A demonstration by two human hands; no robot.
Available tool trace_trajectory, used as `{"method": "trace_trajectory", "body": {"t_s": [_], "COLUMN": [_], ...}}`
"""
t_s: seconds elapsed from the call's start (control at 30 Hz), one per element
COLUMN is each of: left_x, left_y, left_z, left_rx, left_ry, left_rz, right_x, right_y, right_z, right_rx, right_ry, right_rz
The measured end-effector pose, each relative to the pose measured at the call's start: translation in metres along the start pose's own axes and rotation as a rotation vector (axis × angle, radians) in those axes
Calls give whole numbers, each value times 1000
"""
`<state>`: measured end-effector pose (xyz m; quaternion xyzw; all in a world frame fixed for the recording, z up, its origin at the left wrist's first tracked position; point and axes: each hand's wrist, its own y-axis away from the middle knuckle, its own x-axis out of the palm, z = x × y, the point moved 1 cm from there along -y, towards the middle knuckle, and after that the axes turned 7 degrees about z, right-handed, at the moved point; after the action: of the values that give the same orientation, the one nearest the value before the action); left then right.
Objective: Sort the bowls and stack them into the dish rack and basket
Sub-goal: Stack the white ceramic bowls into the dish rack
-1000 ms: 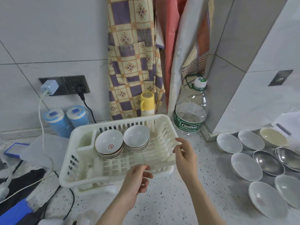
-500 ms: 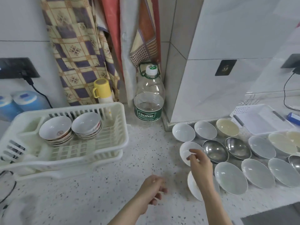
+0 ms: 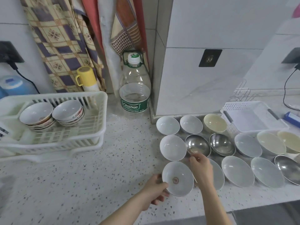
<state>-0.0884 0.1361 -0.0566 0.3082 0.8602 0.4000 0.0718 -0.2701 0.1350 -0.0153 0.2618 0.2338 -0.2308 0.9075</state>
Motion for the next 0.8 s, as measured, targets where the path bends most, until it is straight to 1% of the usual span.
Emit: {"method": "trace_trajectory", "body": {"t_s": [0.1,0.2,0.3,0.43,0.57,0.7,0.8], "left_x": [4,-2,-19,-44,-65,-81,-91], "left_y": [-1,-1,4,16,28,36,41], "left_z": [1,3,6,13,16,13,13], "left_rx": [35,53,54,74,124,157,162], "left_ry": [57,66,63,117,216,305,333], "left_rz": [-20,-70,-115,-158,-231,-306,-332], "right_x": [-3,-1,0,4,16,34,46], "right_y": [-2,-4,-3,-3,-5,-4,-5], "right_z": [-4,-5,-3,-5,-5,2,4], "right_rx": [12,21,12,24,116,241,309], "right_ry": [-22,-52,-69,-39,-69,-233,-344], "right_rz": [5,22,51,87,168,273,302]}}
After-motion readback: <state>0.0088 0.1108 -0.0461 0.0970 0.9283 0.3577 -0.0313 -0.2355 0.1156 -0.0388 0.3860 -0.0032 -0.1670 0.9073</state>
